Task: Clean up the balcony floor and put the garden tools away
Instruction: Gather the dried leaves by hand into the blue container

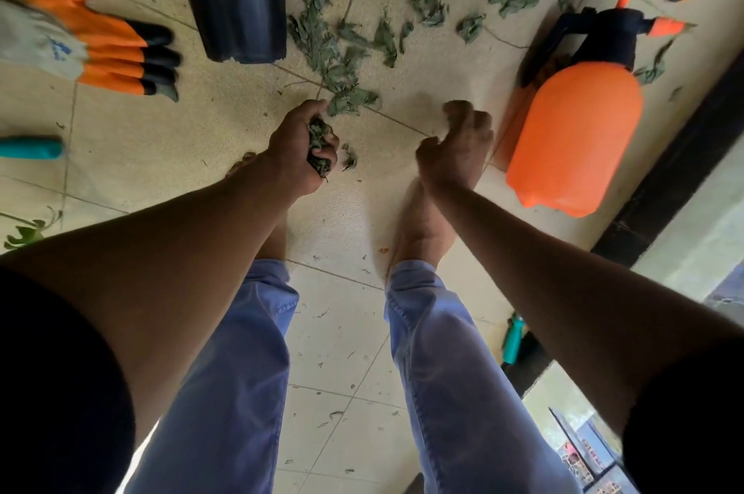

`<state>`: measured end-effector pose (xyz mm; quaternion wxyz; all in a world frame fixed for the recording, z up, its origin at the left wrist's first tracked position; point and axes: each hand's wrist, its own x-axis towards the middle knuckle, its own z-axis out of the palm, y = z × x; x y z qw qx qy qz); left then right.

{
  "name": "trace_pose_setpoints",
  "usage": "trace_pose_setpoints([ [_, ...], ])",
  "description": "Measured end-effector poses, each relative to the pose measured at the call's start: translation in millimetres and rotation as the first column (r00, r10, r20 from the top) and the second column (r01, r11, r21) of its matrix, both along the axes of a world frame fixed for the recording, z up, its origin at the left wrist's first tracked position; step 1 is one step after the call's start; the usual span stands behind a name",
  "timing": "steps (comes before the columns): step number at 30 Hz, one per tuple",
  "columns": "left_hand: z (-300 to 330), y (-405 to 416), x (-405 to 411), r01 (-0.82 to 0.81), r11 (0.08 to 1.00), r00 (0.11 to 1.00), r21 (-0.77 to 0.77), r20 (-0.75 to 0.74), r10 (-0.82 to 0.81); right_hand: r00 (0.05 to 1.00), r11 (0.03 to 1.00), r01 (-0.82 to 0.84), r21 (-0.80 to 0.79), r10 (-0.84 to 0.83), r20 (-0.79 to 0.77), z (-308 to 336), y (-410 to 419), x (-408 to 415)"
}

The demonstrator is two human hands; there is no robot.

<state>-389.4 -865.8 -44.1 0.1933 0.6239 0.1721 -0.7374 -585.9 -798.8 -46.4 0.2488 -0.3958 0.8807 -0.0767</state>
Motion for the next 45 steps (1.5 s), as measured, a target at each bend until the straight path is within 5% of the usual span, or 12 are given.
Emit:
trace_pose_setpoints([
  [6,-9,4,14,0.028,0.999,0.999,0.022,-0.024,-0.028,0.994,0.993,-0.024,0.113,0.011,0.109,-12,0,-16],
  [11,-7,6,20,0.086,0.996,0.996,0.029,-0.028,-0.085,0.917,0.962,-0.251,0.107,0.201,0.345,-13,7,3],
  [14,-5,4,25,0.113,0.993,0.993,0.027,-0.039,-0.112,0.927,0.950,-0.294,0.104,0.257,0.271,-10,11,0],
  [20,-5,-1,32,0.226,0.974,0.973,-0.011,-0.043,-0.226,0.979,0.987,0.044,0.154,-0.074,0.192,-6,11,-35],
  [30,11,9,17,0.363,0.930,0.930,-0.060,-0.035,-0.365,0.982,0.973,0.074,0.219,-0.110,0.157,4,35,-48],
  [38,6,23,12,0.383,0.923,0.922,-0.047,-0.036,-0.384,0.961,0.941,-0.244,0.234,0.203,0.186,-5,51,-29],
  [45,-4,29,28,0.358,0.933,0.932,-0.048,-0.045,-0.360,0.954,0.964,-0.246,0.100,0.222,0.200,-16,21,33],
])
